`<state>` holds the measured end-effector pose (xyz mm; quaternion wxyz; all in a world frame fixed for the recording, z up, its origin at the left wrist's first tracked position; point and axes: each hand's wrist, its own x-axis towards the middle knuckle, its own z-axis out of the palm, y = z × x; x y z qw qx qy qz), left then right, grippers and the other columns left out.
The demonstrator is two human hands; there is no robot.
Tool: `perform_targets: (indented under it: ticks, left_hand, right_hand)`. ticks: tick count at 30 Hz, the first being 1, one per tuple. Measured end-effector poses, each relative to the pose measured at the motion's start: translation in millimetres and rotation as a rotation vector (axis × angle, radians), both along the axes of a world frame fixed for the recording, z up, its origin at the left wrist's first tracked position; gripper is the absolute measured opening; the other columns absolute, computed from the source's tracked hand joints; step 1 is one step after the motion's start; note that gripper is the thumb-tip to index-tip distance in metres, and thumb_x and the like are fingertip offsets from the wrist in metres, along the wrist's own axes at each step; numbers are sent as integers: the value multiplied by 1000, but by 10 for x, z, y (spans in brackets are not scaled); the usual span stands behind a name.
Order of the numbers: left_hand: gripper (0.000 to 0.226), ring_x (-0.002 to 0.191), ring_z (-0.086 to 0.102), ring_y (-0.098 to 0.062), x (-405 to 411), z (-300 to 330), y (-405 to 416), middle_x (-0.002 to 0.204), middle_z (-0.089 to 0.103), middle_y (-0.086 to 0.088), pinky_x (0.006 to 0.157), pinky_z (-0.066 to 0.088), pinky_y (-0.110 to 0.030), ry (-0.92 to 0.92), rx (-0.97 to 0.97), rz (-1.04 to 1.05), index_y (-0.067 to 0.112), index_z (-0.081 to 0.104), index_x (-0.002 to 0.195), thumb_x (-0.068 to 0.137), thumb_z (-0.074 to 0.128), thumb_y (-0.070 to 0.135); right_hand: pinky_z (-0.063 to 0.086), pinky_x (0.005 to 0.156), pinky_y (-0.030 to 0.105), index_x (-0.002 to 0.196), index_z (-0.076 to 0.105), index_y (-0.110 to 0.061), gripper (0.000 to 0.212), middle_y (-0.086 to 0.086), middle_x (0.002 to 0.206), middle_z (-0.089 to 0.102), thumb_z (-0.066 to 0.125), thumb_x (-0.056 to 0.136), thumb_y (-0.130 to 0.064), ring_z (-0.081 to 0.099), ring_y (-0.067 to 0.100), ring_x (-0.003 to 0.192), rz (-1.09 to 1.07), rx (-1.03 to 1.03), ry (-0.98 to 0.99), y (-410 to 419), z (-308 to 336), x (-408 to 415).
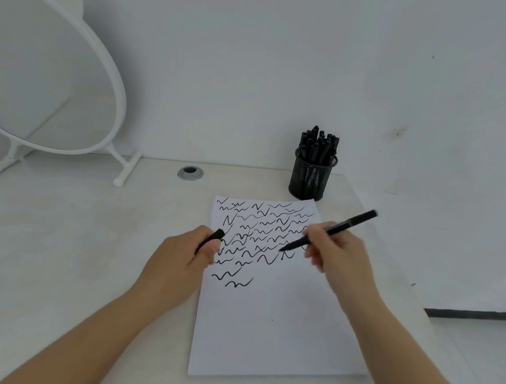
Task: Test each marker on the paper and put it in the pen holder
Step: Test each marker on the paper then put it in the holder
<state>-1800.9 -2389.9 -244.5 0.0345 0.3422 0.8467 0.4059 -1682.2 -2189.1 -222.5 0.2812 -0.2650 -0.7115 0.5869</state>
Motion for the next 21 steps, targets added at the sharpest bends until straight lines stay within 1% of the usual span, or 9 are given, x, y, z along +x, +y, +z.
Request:
perform_targets:
  ticks: [2,4,7,9,12,13,17,19,21]
  left_hand:
    - [19,70,55,-7,-32,-18,91,74,63,12,65,41,-27,14,12,-1,30,53,78,94,42,33]
    - [17,72,49,-4,-61,-74,122,77,59,9,66,38,-22,69,-18,-9,28,57,86,94,43,34]
    - [18,80,49,-10,-83,-153,104,78,56,5,71,39,-24,48,-73,-46,24,58,90,94,44,34]
    - [20,83,49,-11,-102,-176,90,81,59,1,75,41,-27,8,-77,-57,23,59,91,94,44,34]
    - [22,83,49,-11,-91,-187,100,79,58,0,75,40,-26,10,-77,-51,21,59,90,93,43,35]
    - [22,83,49,-11,-86,-187,108,79,57,0,74,40,-26,15,-78,-48,20,59,90,93,43,35]
    - [23,83,49,-12,-77,-187,109,78,57,0,74,39,-25,16,-80,-46,19,59,91,93,43,36]
    - [23,84,50,-13,-72,-187,100,80,58,0,77,42,-30,10,-77,-48,19,59,92,93,43,36]
    - [23,83,51,-15,-63,-184,100,81,58,0,77,44,-34,4,-69,-47,19,59,92,93,43,35]
  right_hand:
    - [37,42,13,68,65,-10,16,-1,48,60,61,83,-14,49,7,42,100,-33,-28,-95,-104,-51]
    - [40,46,15,69,64,-12,15,0,49,61,60,83,-10,52,7,44,73,-46,-30,-114,-228,-42]
    - [41,50,15,65,58,-20,23,0,51,62,58,84,-7,54,8,47,-11,-44,-9,-64,-323,22]
    - [42,50,16,65,57,-24,22,1,54,63,59,82,-11,55,8,50,10,1,-16,-67,-327,26]
    - [48,61,37,70,59,-29,5,-1,60,66,57,73,-26,56,12,56,150,108,-69,-177,-320,-1]
    - [49,63,40,71,59,-31,4,-2,61,66,56,72,-28,56,12,58,187,130,-78,-207,-330,-6]
    - [46,61,34,72,58,-34,8,-5,65,67,57,77,-29,56,16,60,217,223,-89,-213,-366,-14]
    - [44,59,34,72,56,-32,12,0,67,65,58,80,-23,56,25,64,180,253,-87,-190,-393,-13]
    - [43,59,34,71,56,-28,15,5,66,62,58,80,-17,55,29,66,152,233,-79,-170,-418,-10]
